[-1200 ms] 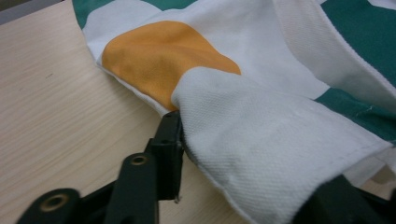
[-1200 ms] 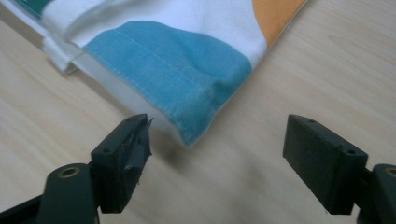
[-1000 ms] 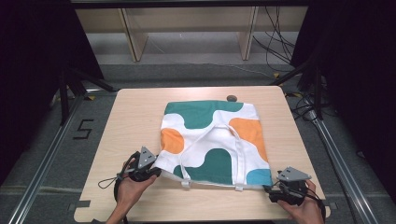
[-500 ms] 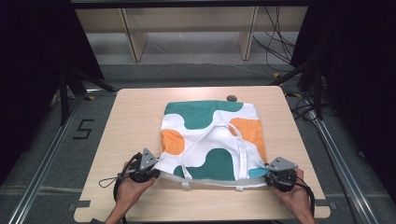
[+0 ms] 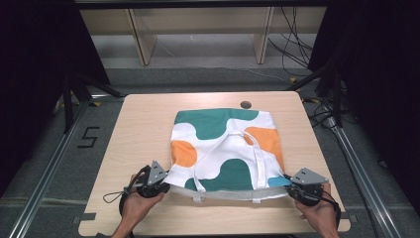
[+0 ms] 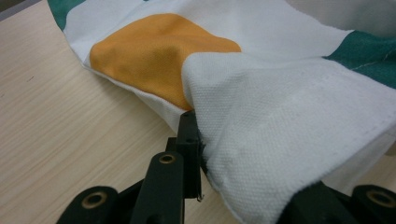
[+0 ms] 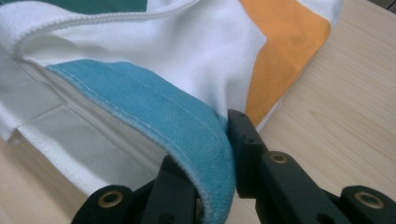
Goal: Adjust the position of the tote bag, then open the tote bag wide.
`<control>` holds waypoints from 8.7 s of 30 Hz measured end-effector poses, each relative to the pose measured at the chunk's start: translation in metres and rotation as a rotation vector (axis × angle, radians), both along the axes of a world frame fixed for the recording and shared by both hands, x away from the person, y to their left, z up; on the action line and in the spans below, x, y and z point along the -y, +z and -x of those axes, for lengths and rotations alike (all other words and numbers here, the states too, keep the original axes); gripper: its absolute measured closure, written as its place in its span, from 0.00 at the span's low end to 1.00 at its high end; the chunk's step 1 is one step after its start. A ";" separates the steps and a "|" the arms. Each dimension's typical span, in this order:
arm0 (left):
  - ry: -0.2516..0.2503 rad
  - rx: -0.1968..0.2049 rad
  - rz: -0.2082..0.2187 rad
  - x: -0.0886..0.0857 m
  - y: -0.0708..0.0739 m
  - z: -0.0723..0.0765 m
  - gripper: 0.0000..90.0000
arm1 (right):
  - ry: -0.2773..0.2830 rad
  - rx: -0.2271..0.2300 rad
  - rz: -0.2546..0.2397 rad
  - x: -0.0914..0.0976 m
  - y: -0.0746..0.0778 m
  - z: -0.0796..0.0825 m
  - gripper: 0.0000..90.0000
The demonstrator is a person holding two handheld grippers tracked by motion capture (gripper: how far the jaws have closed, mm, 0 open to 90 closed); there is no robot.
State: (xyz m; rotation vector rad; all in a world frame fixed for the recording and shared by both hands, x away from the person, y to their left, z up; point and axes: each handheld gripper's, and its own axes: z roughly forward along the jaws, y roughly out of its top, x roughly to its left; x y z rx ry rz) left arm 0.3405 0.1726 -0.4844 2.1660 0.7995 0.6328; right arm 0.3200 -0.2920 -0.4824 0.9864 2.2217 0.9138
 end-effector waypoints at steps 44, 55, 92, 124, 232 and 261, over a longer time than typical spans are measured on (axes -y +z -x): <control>-0.043 0.029 0.059 0.013 0.017 0.033 0.83 | -0.016 0.022 -0.153 0.015 0.019 0.030 0.93; -0.007 0.071 0.114 0.011 0.025 0.035 0.85 | -0.009 0.079 -0.138 0.011 0.024 0.031 0.93; -0.007 0.351 0.185 0.005 0.109 0.027 0.88 | 0.052 0.257 -0.245 0.001 0.112 0.007 0.98; -0.023 0.422 0.376 -0.007 0.182 0.016 0.89 | 0.110 0.379 -0.309 0.011 0.201 -0.007 0.98; -0.072 -0.111 0.218 0.055 0.022 -0.125 0.94 | 0.350 -0.166 -0.066 -0.055 0.043 -0.050 0.87; -0.013 -0.165 0.332 0.033 0.054 -0.074 0.49 | 0.270 -0.172 -0.223 -0.040 0.050 -0.020 0.56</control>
